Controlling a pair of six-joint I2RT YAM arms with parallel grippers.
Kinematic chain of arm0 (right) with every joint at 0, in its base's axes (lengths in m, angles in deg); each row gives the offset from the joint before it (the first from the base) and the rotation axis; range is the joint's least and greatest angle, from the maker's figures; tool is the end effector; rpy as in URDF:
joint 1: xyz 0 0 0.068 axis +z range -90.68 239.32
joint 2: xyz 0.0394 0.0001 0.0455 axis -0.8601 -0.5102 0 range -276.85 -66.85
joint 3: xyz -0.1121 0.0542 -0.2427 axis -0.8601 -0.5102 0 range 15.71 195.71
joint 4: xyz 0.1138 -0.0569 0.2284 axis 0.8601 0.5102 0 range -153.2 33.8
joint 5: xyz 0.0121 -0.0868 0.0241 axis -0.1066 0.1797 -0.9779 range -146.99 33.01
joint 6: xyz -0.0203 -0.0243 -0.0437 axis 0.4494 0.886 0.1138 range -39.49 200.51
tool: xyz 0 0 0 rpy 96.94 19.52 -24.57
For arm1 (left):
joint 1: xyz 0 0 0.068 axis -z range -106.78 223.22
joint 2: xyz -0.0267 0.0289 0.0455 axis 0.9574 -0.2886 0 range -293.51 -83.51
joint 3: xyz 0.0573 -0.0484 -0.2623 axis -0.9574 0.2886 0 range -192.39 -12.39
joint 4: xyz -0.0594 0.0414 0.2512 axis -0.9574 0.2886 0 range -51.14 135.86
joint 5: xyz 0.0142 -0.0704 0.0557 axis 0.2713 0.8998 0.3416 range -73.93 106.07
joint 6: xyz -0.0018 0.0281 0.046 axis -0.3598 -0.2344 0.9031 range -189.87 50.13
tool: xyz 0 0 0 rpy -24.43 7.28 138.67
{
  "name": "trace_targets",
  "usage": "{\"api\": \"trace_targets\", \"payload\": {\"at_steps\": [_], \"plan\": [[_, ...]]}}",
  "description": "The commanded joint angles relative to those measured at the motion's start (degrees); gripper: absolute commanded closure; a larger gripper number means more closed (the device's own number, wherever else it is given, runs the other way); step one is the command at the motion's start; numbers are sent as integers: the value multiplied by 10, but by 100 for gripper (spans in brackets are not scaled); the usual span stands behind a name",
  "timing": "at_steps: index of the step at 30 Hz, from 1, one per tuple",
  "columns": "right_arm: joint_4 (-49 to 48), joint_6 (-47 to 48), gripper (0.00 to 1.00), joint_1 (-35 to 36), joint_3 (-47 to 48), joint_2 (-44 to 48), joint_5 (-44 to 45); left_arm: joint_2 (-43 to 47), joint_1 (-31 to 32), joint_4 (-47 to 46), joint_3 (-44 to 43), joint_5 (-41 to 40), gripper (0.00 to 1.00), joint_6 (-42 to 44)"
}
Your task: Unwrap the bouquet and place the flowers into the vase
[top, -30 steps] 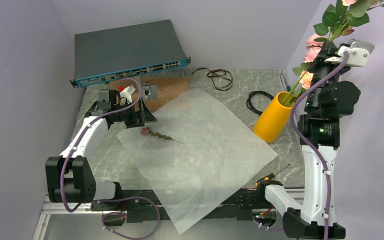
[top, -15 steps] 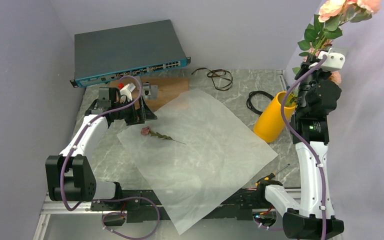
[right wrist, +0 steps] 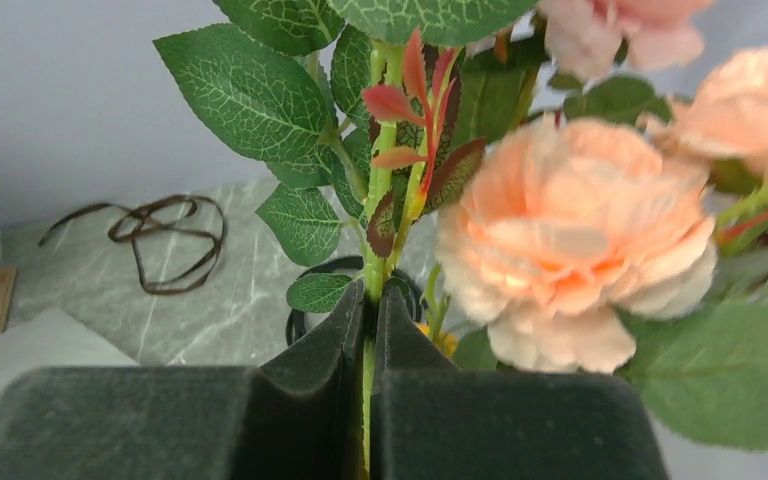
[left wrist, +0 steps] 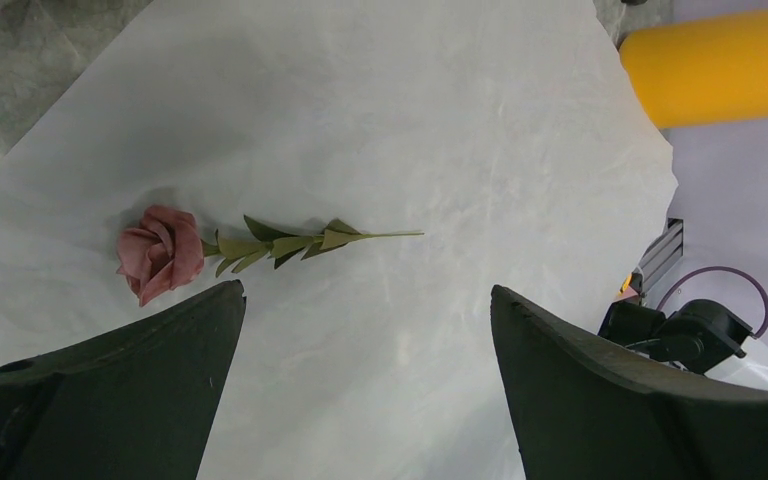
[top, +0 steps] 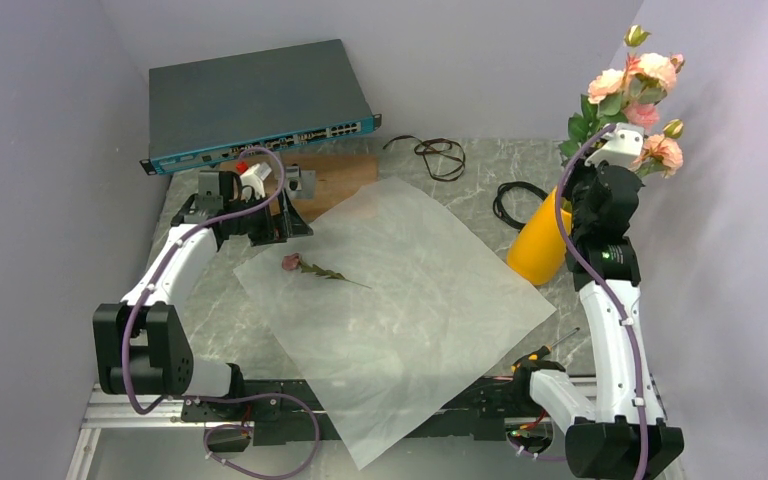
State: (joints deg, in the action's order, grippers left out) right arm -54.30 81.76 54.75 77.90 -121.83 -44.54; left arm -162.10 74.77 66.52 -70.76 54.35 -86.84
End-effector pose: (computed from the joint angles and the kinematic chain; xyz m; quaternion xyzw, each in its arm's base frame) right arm 0.2116 -0.0244 0.4167 0.0962 0.7107 -0.1129 0.6877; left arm 0.2859 -0.0298 0.2683 -0.0016 0.8894 -0.3566 0.2858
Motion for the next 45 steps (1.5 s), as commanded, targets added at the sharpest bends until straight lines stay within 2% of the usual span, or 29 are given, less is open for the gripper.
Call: {"api": "trace_targets", "payload": {"at_steps": [1, 11, 18, 24, 30, 38, 41, 45], "plan": [[58, -48, 96, -3, -13, 33, 19, -7, 2, -10, -24, 3, 1, 16], [161, -72, 57, -3, -14, 79, 12, -18, 2, -10, -29, 11, 0, 14], [227, -79, 36, -3, 5, 90, -1, -29, 2, -11, -34, 19, 1, 10], [344, -67, 23, -3, 30, 101, -76, -29, 2, -3, -36, 21, 1, 17], [431, 25, 17, -2, 61, 102, -213, -21, 2, 4, -22, 27, 0, 30], [577, 172, 17, 0, 108, 48, -367, -9, 2, 8, -8, 44, 1, 64], [584, 182, 18, 18, 113, 13, -375, -3, 2, 6, -2, 47, 0, 74], [573, 199, 17, 79, 120, -17, -336, 7, 2, 7, 2, 44, 1, 68]]}}
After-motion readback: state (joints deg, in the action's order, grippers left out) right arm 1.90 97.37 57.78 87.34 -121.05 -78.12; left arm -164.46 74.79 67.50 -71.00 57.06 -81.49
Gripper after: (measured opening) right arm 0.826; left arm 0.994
